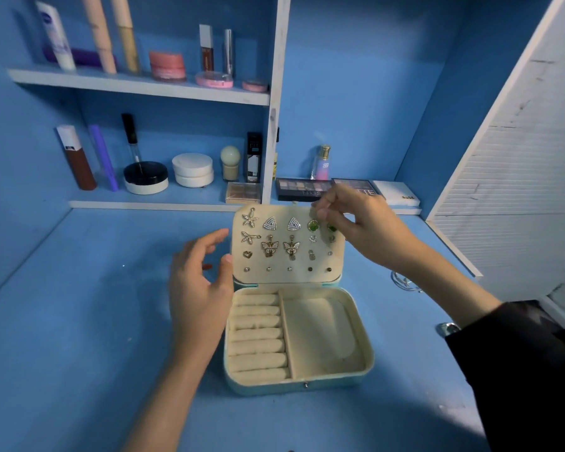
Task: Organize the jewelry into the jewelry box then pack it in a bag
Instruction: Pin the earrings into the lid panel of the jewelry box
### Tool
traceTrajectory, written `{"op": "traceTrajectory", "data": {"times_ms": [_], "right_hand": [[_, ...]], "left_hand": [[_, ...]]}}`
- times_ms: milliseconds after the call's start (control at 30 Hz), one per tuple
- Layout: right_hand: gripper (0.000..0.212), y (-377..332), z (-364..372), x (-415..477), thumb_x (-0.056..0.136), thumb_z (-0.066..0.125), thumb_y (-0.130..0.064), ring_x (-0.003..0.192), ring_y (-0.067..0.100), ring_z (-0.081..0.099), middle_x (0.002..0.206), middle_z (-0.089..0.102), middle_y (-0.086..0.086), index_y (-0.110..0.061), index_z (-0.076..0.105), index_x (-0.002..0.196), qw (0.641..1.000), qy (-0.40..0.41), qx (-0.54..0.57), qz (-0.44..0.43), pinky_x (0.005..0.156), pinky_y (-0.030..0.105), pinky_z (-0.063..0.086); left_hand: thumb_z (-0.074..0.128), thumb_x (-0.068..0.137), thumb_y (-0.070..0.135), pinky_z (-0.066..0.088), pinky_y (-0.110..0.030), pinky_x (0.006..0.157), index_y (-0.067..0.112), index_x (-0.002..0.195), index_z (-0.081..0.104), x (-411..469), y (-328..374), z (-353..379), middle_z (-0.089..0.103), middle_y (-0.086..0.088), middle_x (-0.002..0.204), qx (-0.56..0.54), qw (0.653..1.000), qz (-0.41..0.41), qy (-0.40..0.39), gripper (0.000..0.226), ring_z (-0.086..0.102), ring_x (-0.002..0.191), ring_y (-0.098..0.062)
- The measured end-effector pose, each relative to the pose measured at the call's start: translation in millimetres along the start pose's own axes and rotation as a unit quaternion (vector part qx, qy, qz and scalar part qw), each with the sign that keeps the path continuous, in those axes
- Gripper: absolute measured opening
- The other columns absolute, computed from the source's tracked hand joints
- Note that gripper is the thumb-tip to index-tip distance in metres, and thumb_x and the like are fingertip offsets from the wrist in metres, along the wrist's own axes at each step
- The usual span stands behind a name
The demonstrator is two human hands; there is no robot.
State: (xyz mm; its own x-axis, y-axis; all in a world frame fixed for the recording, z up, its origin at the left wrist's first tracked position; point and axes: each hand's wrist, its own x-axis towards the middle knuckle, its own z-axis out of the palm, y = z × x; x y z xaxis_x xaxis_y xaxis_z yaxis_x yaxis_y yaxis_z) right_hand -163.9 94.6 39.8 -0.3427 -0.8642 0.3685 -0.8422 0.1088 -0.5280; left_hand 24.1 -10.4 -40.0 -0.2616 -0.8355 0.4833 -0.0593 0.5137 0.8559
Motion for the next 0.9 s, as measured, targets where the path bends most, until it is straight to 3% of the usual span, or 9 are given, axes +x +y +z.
{"op": "traceTrajectory", "data": {"times_ms": [67,133,167,300,367,500,667,767,900], "right_hand": [[0.008,-1,-1,-2,0.094,0.053,-0.015,0.08,0.013,0.063,0.089,0.07,-0.005,-0.01,0.059,0.094,1.0,0.0,-0.015,-0.009,0.07,0.013,0.042],[0.007,-1,-1,-3,0.094,0.052,-0.014,0.076,0.014,0.062,0.09,0.071,-0.004,-0.01,0.058,0.095,1.0,0.001,-0.021,-0.018,0.069,0.014,0.042],[0.006,-2,-2,-4,0.094,0.052,-0.014,0.075,0.015,0.062,0.089,0.072,-0.002,-0.01,0.057,0.095,1.0,0.0,-0.022,-0.021,0.069,0.015,0.042],[0.007,-2,-3,-7,0.095,0.052,-0.015,0.077,0.02,0.064,0.079,0.071,-0.004,-0.01,0.056,0.095,0.999,-0.005,-0.023,-0.032,0.071,0.018,0.043],[0.008,-2,-4,-8,0.095,0.052,-0.015,0.078,0.02,0.065,0.076,0.067,-0.013,-0.009,0.057,0.096,0.999,-0.006,-0.025,-0.038,0.072,0.02,0.044],[0.004,-3,-4,-11,0.095,0.052,-0.013,0.079,0.017,0.064,0.074,0.064,-0.019,-0.011,0.056,0.094,0.998,-0.003,-0.027,-0.051,0.073,0.022,0.044],[0.004,-5,-5,-16,0.095,0.052,-0.014,0.081,0.024,0.065,0.084,0.072,-0.003,-0.015,0.054,0.091,0.998,-0.002,-0.016,-0.053,0.075,0.033,0.044],[0.011,-8,-7,-19,0.095,0.052,-0.013,0.082,0.026,0.065,0.089,0.072,-0.002,-0.022,0.05,0.088,0.999,0.003,-0.013,-0.051,0.069,0.027,0.044],[0.014,-11,-8,-24,0.096,0.051,-0.016,0.094,0.026,0.065,0.088,0.072,-0.003,-0.026,0.047,0.087,0.999,-0.001,-0.015,-0.046,0.07,0.027,0.045]], "left_hand": [[0.056,0.084,0.015,0.046,-0.019,0.079,0.028,0.096,0.062,-13,22,2,0.063,0.019,0.096,-0.025,0.999,-0.009,0.03,0.019,0.058,0.091,-0.007],[0.059,0.087,0.005,0.045,-0.015,0.074,0.025,0.089,0.066,-30,52,9,0.069,0.013,0.091,-0.147,0.983,-0.11,-0.007,0.021,0.06,0.085,-0.003],[0.058,0.087,0.0,0.045,-0.017,0.073,0.021,0.088,0.067,-38,67,15,0.071,0.01,0.089,-0.229,0.954,-0.188,-0.041,0.023,0.061,0.083,-0.003],[0.047,0.089,-0.003,0.049,-0.029,0.08,0.002,0.104,0.065,-59,93,43,0.072,-0.011,0.098,-0.482,0.716,-0.486,-0.136,0.023,0.065,0.095,-0.02],[0.046,0.091,0.0,0.049,-0.033,0.087,-0.004,0.111,0.061,-63,94,51,0.068,-0.018,0.11,-0.527,0.639,-0.548,-0.118,0.026,0.062,0.106,-0.026],[0.048,0.092,0.002,0.047,-0.037,0.095,-0.008,0.112,0.059,-63,90,62,0.064,-0.019,0.111,-0.532,0.619,-0.574,-0.07,0.025,0.06,0.108,-0.028],[0.046,0.093,0.004,0.043,-0.037,0.098,-0.002,0.1,0.059,-57,89,67,0.057,-0.015,0.097,-0.546,0.601,-0.581,-0.047,0.016,0.054,0.099,-0.027],[0.043,0.094,0.004,0.044,-0.037,0.093,0.0,0.094,0.058,-55,88,69,0.056,-0.014,0.089,-0.558,0.591,-0.581,-0.041,0.015,0.053,0.097,-0.027],[0.042,0.095,0.005,0.042,-0.038,0.098,-0.001,0.105,0.057,-54,86,72,0.057,-0.016,0.1,-0.566,0.582,-0.583,-0.036,0.019,0.055,0.102,-0.028]]}}
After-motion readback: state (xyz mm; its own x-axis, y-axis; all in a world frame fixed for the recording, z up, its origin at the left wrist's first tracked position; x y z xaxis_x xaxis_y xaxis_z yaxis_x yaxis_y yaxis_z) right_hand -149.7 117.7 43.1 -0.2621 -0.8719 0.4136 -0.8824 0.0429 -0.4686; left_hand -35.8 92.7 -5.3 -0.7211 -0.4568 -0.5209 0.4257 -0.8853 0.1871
